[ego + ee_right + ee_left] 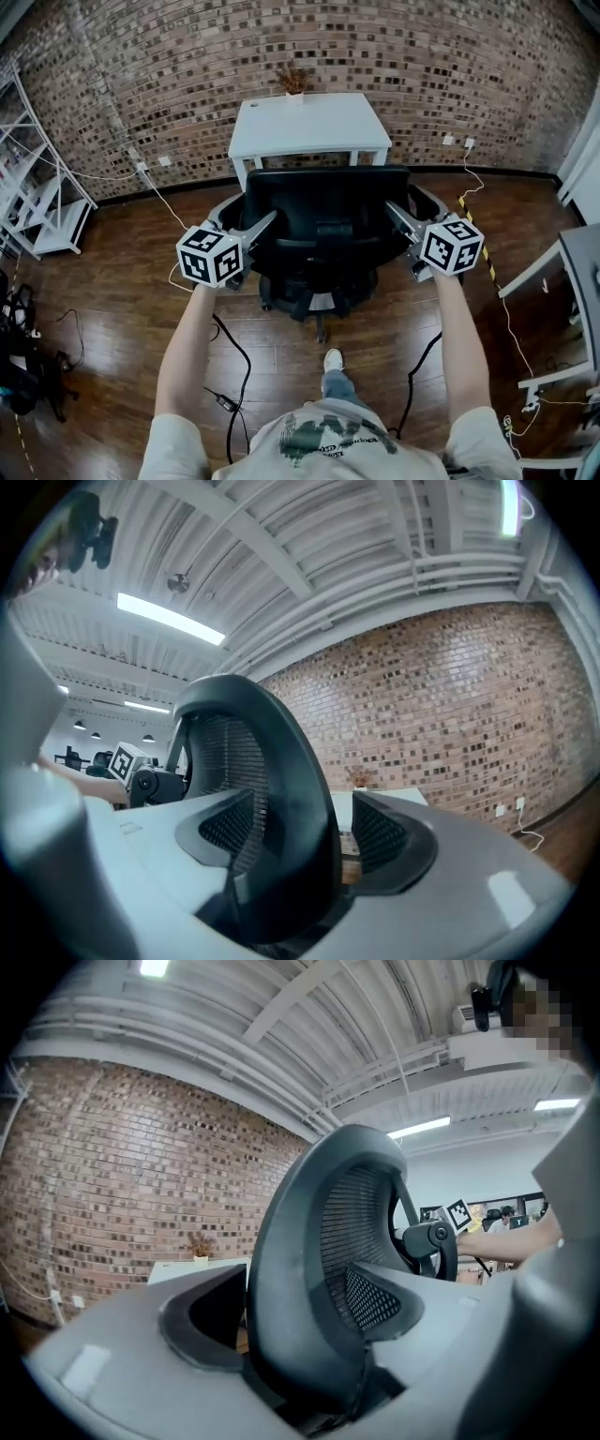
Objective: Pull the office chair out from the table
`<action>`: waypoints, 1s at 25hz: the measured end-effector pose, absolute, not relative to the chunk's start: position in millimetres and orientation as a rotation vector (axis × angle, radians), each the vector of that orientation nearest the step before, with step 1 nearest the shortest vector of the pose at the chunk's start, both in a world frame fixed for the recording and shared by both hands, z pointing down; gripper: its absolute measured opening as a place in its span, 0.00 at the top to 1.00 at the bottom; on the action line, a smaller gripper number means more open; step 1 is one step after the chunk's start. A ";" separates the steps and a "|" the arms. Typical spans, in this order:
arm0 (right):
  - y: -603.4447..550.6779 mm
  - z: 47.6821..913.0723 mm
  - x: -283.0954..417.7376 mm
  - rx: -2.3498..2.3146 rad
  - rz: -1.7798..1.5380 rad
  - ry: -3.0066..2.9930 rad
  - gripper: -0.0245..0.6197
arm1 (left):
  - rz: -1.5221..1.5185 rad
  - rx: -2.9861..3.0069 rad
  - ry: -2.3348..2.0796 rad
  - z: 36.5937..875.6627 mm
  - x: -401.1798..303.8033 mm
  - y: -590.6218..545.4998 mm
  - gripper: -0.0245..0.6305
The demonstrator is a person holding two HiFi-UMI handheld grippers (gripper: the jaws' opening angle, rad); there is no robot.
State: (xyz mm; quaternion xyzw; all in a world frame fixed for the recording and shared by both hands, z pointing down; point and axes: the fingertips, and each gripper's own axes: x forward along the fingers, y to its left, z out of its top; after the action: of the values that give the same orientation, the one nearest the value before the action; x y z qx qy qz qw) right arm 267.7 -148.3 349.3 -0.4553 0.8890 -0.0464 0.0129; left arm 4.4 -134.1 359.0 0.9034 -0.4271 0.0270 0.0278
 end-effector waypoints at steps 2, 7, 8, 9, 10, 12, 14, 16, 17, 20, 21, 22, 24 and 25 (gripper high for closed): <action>-140.0 343.9 272.4 -1.446 -0.134 2.746 0.48 | 0.074 2.776 -1.386 357.3 -0.6 -130.2 0.46; -108.9 336.0 277.6 -1.546 -0.062 2.663 0.48 | -0.059 2.706 -1.506 351.7 -14.1 -111.3 0.46; -100.7 335.9 275.6 -1.549 -0.056 2.655 0.48 | -0.076 2.702 -1.515 351.6 -13.6 -104.2 0.46; -92.4 336.6 272.8 -1.550 -0.050 2.653 0.48 | -0.082 2.704 -1.520 352.0 -11.3 -96.3 0.46; -84.7 337.9 269.4 -1.552 -0.041 2.657 0.48 | -0.082 2.713 -1.522 352.5 -7.4 -87.9 0.46; -70.1 341.1 261.3 -1.563 -0.011 2.672 0.48 | -0.076 2.743 -1.514 353.3 4.1 -70.4 0.46; -54.1 344.9 250.7 -1.571 0.018 2.684 0.48 | -0.071 2.773 -1.495 355.7 17.6 -51.3 0.46; -36.2 347.5 238.0 -1.565 0.030 2.684 0.48 | -0.087 2.789 -1.480 357.8 29.8 -31.2 0.47; -26.4 348.3 231.5 -1.561 0.035 2.681 0.50 | -0.102 2.792 -1.473 358.7 36.0 -20.9 0.47; 4.5 353.3 210.7 -1.541 0.064 2.681 0.56 | -0.147 2.796 -1.428 364.6 58.0 9.9 0.50; 13.8 356.3 203.9 -1.530 0.068 2.686 0.57 | -0.160 2.798 -1.401 367.6 66.2 19.7 0.51; 22.2 359.0 198.1 -1.520 0.069 2.690 0.57 | -0.170 2.802 -1.373 370.3 74.4 29.1 0.52; 36.4 362.2 189.8 -1.514 0.081 2.687 0.61 | -0.174 2.821 -1.330 372.8 89.6 46.0 0.55; 42.8 362.6 187.0 -1.518 0.093 2.683 0.62 | -0.173 2.836 -1.318 372.4 96.4 53.6 0.59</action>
State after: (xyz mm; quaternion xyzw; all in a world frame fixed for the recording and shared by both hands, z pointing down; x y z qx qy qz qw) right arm 187.0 42.8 362.6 -0.4920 0.8696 0.0303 0.0288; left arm 96.4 53.6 372.4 0.9055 -0.4208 -0.0552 0.0049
